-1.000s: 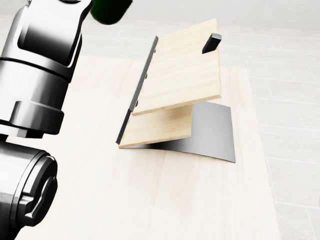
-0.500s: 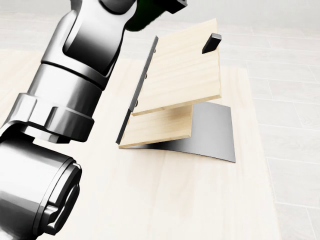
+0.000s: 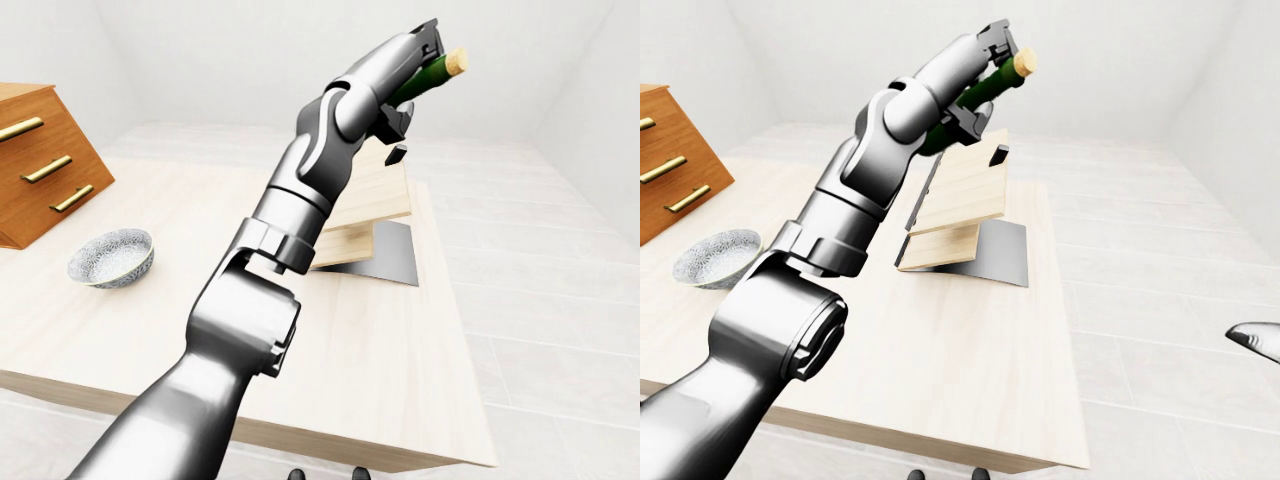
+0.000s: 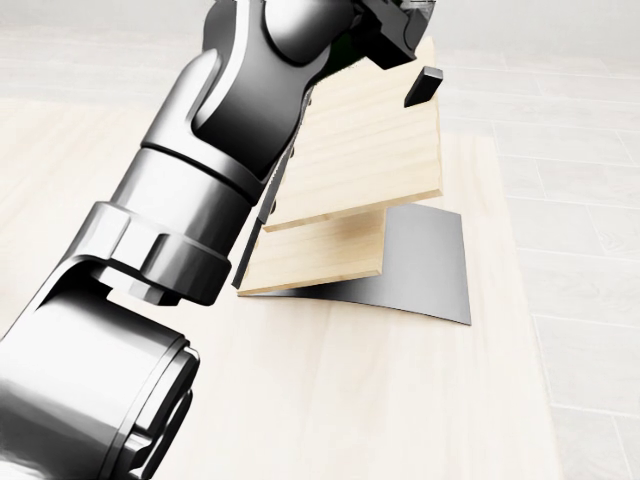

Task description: Put the wine bottle on the wine rack.

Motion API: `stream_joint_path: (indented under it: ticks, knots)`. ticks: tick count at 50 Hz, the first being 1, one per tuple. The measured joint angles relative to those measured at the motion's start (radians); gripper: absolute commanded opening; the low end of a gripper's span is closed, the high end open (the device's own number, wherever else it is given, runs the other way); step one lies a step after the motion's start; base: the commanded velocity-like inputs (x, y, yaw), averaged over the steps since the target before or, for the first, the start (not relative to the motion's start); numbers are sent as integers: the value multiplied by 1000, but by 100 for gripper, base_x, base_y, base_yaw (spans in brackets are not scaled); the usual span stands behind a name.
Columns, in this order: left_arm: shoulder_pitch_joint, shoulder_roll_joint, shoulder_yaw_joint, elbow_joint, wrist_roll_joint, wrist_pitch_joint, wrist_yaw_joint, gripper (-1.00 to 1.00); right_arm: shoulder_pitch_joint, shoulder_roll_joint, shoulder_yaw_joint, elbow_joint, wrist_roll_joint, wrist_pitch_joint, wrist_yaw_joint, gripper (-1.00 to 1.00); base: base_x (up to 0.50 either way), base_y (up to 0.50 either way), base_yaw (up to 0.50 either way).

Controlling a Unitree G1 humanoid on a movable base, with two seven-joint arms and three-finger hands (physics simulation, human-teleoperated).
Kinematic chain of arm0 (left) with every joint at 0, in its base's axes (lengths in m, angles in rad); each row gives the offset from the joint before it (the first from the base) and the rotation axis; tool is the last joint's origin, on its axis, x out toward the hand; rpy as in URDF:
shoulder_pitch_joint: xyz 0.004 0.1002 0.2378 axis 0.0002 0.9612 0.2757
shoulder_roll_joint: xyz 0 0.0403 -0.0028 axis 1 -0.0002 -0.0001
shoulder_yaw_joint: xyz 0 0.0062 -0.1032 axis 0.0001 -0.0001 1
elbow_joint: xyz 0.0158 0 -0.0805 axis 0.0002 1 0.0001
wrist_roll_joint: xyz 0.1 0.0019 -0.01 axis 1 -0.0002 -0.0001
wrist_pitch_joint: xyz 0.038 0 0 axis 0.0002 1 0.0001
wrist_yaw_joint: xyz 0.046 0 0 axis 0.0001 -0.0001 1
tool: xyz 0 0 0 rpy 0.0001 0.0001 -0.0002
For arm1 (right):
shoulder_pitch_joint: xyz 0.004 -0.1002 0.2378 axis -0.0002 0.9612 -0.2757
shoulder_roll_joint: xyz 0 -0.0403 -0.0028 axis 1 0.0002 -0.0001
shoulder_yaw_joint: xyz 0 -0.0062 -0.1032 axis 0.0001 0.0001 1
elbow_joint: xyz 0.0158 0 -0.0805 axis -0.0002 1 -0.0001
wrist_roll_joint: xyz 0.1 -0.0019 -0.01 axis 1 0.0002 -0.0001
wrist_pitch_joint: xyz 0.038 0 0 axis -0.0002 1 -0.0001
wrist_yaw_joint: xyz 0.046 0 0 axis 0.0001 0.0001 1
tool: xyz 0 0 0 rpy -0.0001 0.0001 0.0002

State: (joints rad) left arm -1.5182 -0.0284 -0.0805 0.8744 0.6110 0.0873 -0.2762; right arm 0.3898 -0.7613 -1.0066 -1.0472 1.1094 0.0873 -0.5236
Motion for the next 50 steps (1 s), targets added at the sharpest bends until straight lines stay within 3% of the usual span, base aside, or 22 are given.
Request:
stream_joint_path:
  ticks: [50]
  knots:
    - [93, -97, -26, 4, 106, 0, -1, -100, -54, 1, -47, 0, 39, 0, 0, 100, 0, 0, 0]
